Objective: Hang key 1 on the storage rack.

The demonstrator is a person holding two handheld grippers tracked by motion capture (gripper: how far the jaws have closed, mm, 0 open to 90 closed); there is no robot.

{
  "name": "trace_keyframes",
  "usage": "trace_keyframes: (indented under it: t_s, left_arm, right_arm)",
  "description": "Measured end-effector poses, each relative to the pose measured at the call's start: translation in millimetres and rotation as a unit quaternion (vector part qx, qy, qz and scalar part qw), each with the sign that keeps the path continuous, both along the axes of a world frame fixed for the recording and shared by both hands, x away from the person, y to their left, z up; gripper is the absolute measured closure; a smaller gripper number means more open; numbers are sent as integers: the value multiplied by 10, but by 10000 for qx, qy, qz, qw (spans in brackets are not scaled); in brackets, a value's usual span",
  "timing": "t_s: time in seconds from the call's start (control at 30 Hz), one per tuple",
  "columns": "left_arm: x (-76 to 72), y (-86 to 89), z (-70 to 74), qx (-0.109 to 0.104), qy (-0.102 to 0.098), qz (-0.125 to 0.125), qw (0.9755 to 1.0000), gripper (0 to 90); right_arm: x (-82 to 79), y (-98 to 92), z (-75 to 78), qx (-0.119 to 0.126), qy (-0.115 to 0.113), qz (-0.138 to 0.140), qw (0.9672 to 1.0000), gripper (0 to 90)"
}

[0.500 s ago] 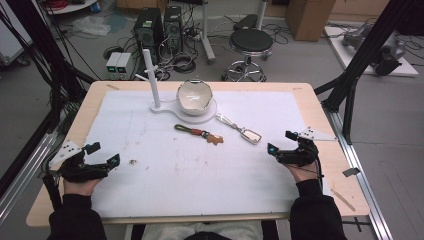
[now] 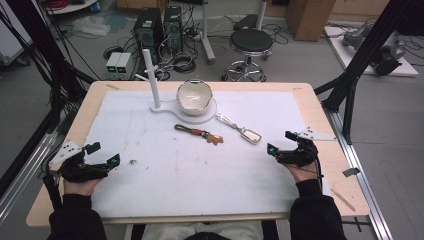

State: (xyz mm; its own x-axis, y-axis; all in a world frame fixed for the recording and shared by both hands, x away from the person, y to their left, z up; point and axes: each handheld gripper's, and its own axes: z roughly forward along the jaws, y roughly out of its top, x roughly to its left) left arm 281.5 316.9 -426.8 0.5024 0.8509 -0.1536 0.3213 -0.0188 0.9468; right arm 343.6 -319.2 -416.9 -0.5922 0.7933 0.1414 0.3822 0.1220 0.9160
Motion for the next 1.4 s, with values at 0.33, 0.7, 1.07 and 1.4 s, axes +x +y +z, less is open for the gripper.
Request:
trace_keyframes:
  t_s: [0.33,0.7,1.07,1.4]
  left_arm:
    - [12,-1,-8,-12,20,-15,10000,48]
    - [35,-17,-14,-68,37,-31,10000,48]
    - [23,-22,-9,-74,82,-3,9999,48]
    - [19,-16,-6,-59,63,-4,10000,48]
  right_arm:
    - [24,11,-9,-54,40,-3,10000,17]
    - [103,21,65,-51,279,51,9996,17]
    - [200,164,183,-189,356,287,9988,7]
    - [333,388,296,-334,493,489,9970,5]
